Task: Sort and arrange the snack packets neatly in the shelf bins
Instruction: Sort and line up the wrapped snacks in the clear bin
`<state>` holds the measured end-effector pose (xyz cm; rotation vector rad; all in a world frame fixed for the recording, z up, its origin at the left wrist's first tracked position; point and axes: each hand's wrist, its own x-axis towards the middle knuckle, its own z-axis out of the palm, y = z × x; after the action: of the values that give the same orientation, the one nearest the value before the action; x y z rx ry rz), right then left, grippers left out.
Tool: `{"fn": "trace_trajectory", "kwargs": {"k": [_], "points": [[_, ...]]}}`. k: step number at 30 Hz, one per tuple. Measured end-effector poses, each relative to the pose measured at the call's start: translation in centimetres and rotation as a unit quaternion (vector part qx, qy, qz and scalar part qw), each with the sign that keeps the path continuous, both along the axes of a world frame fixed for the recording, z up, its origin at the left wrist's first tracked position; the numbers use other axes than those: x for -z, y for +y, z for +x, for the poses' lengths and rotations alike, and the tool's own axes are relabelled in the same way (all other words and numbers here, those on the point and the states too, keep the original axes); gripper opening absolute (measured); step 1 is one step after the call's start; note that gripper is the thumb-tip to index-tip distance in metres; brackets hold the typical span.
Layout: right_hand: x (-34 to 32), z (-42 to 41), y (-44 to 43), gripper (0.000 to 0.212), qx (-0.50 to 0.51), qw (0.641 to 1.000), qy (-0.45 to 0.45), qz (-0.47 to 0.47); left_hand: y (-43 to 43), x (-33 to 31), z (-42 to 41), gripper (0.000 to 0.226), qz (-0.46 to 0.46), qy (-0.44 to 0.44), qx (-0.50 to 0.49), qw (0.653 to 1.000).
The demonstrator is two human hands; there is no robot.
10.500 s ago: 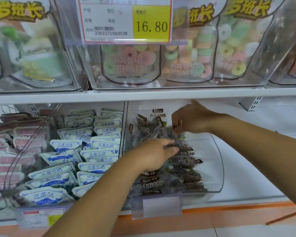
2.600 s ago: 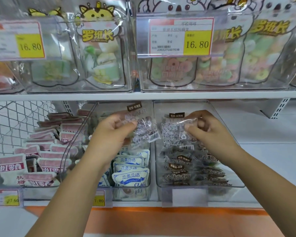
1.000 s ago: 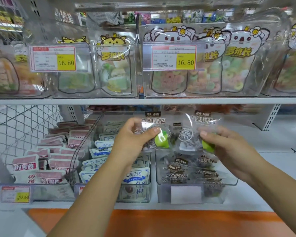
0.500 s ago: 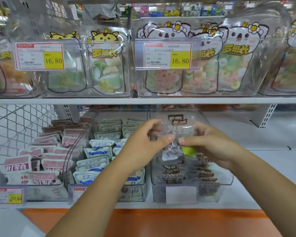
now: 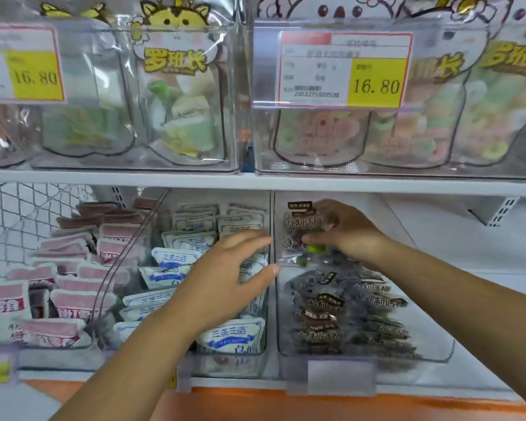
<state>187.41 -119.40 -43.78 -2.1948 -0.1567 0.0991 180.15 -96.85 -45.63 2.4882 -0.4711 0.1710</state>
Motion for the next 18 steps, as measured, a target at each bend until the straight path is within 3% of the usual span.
{"fn": "trace_trajectory", "kwargs": {"k": [3, 6, 9, 12, 15, 18], "points": [[-0.7, -0.5, -1.1, 0.052, -0.047, 0.997, 0.032, -0.049, 0.0, 0.2, 0.1, 0.053, -0.008, 0.003, 0.003, 1.000], [-2.4, -0.9, -2.7, 0.031, -0.092, 0.994, 0.042, -0.050, 0.1, 0.3, 0.2, 0.054, -0.007, 0.001, 0.004, 1.000], [-2.4, -0.7, -2.7, 0.022, -0.103, 0.981, -0.011, -0.165, -0.1, 0.1, 0.1, 0.051, -0.008, -0.010, 0.011, 1.000], [-1.2, -0.7, -2.1, 0.009, -0.141, 0.930, -0.124, -0.315, -0.5, -0.6, -0.3, 0.046, -0.012, -0.055, 0.017, 0.998], [-0.5, -0.9, -2.6, 0.013, -0.146, 0.928, -0.168, -0.297, -2.4, -2.2, -0.8, 0.039, 0.038, -0.104, 0.083, 0.990], [-0.5, -0.9, -3.1, 0.013, -0.146, 0.927, -0.193, -0.286, -5.4, -3.1, -0.3, 0.040, 0.161, -0.020, 0.151, 0.975]]}}
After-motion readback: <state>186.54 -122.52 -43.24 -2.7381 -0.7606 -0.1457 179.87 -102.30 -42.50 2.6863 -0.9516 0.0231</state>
